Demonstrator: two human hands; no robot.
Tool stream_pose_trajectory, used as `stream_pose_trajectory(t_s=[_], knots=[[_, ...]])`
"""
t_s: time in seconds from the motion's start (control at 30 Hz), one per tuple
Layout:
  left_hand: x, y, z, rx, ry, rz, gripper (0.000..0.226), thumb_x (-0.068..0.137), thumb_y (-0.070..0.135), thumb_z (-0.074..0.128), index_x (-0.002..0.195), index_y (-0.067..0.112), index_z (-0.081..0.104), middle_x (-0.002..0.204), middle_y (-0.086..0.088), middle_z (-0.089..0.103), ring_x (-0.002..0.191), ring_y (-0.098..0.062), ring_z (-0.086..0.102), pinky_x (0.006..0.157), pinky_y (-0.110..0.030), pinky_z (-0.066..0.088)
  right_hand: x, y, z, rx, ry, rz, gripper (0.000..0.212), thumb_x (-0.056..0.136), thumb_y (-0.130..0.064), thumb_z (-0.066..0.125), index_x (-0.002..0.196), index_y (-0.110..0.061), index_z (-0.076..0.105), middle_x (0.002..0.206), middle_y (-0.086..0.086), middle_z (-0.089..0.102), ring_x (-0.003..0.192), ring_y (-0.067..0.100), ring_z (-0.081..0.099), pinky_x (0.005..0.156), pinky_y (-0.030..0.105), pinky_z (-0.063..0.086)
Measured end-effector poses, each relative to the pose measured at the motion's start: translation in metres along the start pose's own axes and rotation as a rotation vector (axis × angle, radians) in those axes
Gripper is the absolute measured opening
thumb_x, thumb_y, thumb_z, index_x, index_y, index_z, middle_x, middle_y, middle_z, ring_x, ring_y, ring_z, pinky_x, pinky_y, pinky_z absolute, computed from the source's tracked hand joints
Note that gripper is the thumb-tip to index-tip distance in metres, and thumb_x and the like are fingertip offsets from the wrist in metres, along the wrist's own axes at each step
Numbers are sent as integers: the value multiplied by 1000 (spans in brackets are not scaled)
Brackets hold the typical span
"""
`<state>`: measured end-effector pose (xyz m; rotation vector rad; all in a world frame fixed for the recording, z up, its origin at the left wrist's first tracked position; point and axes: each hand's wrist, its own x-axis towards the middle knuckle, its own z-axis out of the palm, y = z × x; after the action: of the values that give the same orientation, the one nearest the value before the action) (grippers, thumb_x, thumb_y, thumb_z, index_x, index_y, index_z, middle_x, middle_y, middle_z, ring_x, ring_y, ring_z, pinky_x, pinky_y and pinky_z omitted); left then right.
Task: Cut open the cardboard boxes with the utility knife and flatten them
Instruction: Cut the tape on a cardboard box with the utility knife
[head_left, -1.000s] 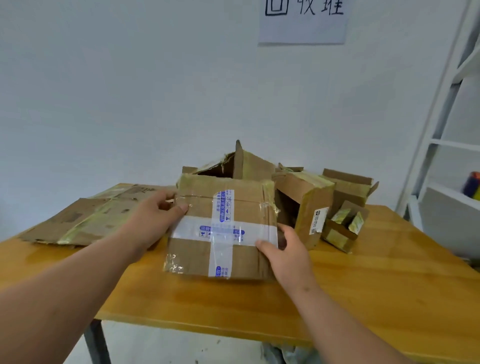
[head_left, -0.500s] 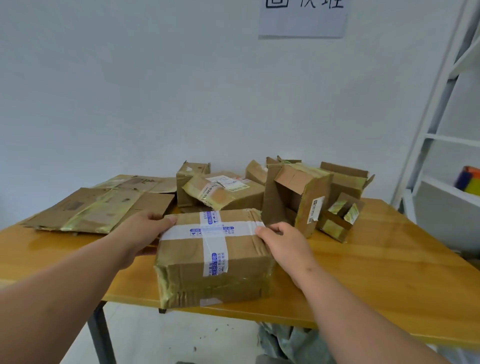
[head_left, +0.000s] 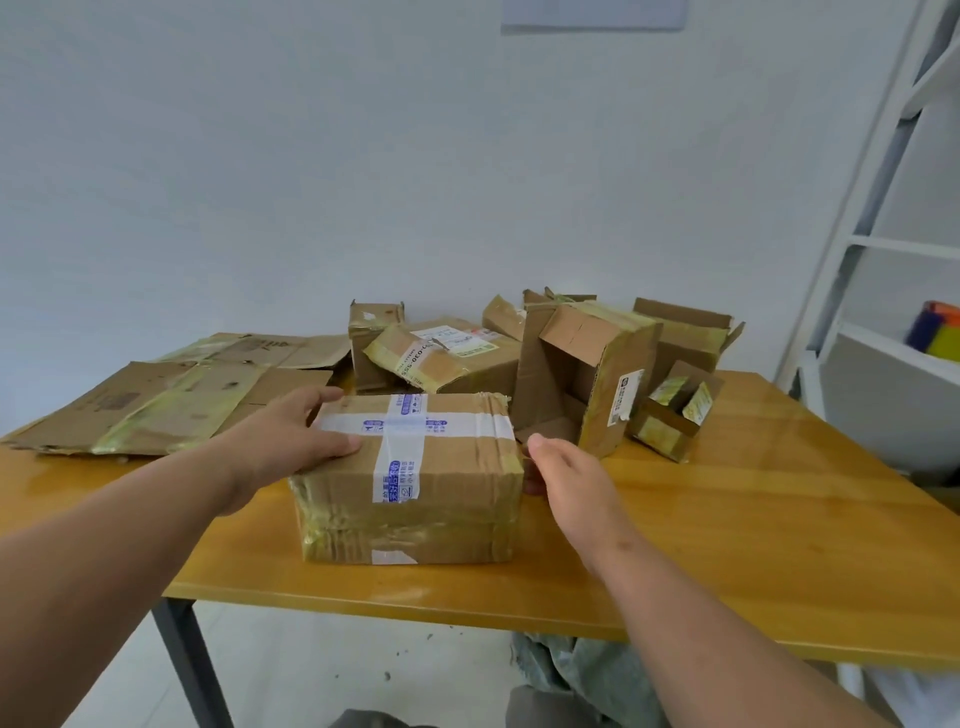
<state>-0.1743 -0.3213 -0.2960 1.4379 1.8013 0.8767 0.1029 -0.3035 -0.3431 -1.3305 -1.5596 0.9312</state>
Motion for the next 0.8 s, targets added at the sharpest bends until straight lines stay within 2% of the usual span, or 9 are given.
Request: stream_pose_trajectory(t_s=[0.07,0.13,0.2,0.23,0.3,0.43,0.5,0.7,0.8], knots=[[-2,12,7,263,56,166,56,90,27,64,141,37,42,154,4,27,130,-24,39,98,-38,43,6,8,-1,-188,115,7,30,106,-34,40,94,-18,63,88,1,62,85,18,58,66,28,46],[-8,28,17,534,50,346,55,93,39,57,145,36,38,159,9,19,141,-19,26,111,-40,33,9,17,-4,-416,179,17,20,103,-28,45,104,-20,64,95,-1,64,88,18,58,67,29,48],[-13,39,29,736,-51,427,74,85,67,48,150,37,28,160,11,15,145,-17,18,117,-43,24,7,25,-10,-645,201,47,24,99,-29,49,117,-22,62,114,2,62,106,23,55,86,37,51],[-13,42,36,835,-112,438,85,78,78,40,151,39,22,160,11,14,146,-17,16,118,-45,21,4,29,-13,-747,193,75,29,97,-30,49,124,-23,58,123,3,57,115,26,50,95,40,47],[-13,44,47,989,-193,437,97,69,88,25,152,41,12,161,10,11,147,-18,13,119,-48,17,-2,36,-18,-879,137,130,39,96,-32,48,135,-24,50,135,4,49,125,29,41,102,43,37],[-7,41,52,1054,-164,446,96,69,90,10,152,43,7,162,11,10,147,-16,15,117,-43,20,-8,49,-26,-952,28,136,41,99,-37,46,137,-23,47,137,3,51,127,29,43,100,44,38],[-4,41,50,1061,-164,448,104,60,92,3,152,44,8,161,13,11,146,-14,17,114,-39,23,-9,49,-30,-943,21,123,41,98,-37,50,137,-22,48,135,4,52,125,28,44,99,43,39],[15,49,40,912,-199,331,110,48,101,11,148,54,15,158,15,23,132,-18,43,107,-39,36,-4,34,-36,-888,-112,211,42,93,-25,57,133,-17,49,129,11,46,115,31,53,95,42,51],[27,55,35,829,-182,282,107,47,101,18,145,57,22,156,9,30,135,-22,40,110,-44,32,0,35,-41,-850,-143,232,39,92,-24,56,131,-19,53,127,9,46,105,27,56,87,39,54]])
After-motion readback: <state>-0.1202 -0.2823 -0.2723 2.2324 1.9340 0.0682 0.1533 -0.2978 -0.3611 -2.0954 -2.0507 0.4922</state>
